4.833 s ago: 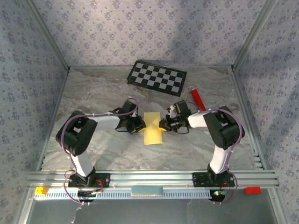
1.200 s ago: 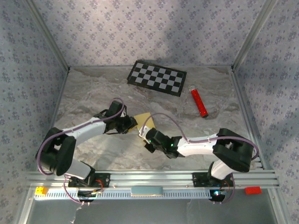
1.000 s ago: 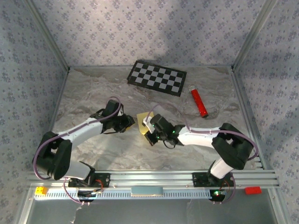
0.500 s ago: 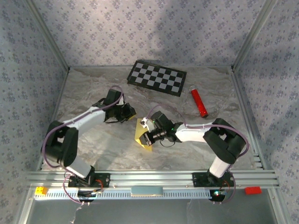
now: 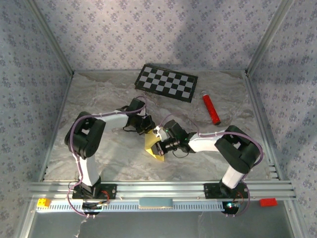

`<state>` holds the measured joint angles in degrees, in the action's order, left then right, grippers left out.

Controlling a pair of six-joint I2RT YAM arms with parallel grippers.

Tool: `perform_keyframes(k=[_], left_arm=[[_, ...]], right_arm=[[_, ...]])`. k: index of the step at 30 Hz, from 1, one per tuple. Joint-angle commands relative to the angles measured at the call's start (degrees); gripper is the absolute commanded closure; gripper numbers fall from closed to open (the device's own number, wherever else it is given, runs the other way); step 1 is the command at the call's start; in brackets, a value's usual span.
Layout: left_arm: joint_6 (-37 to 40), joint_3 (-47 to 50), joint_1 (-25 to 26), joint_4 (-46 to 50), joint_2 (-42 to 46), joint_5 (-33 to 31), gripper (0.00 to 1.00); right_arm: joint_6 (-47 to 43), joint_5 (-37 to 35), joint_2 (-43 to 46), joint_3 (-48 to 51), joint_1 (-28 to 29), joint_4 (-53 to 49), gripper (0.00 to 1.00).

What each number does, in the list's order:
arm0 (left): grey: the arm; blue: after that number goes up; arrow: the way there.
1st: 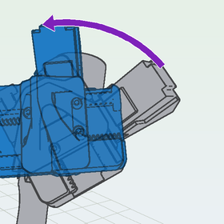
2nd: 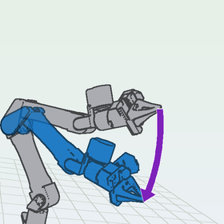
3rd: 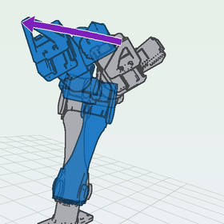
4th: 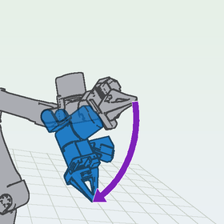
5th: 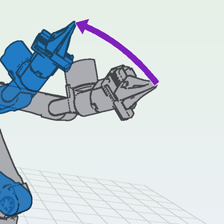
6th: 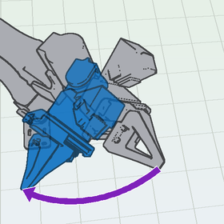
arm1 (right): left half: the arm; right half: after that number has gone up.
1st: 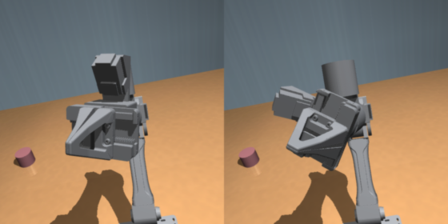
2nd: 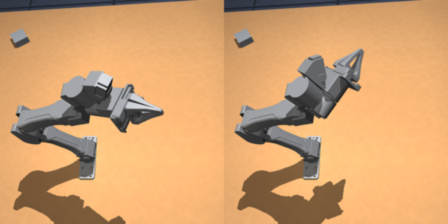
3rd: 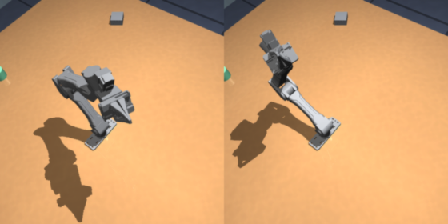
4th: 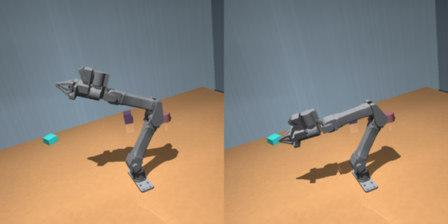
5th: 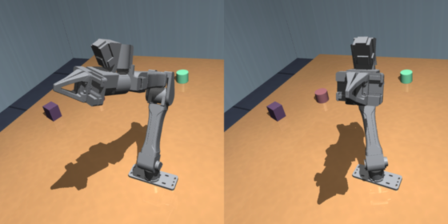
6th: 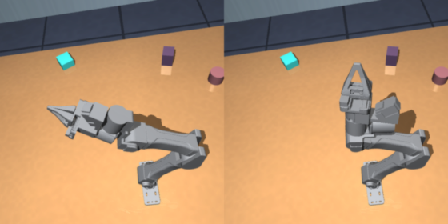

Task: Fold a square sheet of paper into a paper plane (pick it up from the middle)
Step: Third fold the triangle at the center of the table.

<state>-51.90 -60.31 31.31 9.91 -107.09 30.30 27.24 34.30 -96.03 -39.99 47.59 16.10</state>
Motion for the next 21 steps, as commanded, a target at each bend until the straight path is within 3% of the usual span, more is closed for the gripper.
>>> perform_keyframes(k=[1, 10, 21], left_arm=[[0.46, -0.44, 0.49, -0.21, -2.16, 0.18, 0.93], [0.04, 3.47, 0.72, -0.07, -2.07, -2.7, 0.95], [0.57, 2.61, 0.86, 1.67, -2.25, -3.89, 0.96]], right_arm=[[0.45, -0.22, 0.57, 0.93, -0.68, 0.44, 1.0], [1.21, -5.96, 2.07, 1.96, -3.01, -3.27, 1.0], [-0.37, -7.31, 2.16, 0.49, -4.96, -6.15, 1.0]])
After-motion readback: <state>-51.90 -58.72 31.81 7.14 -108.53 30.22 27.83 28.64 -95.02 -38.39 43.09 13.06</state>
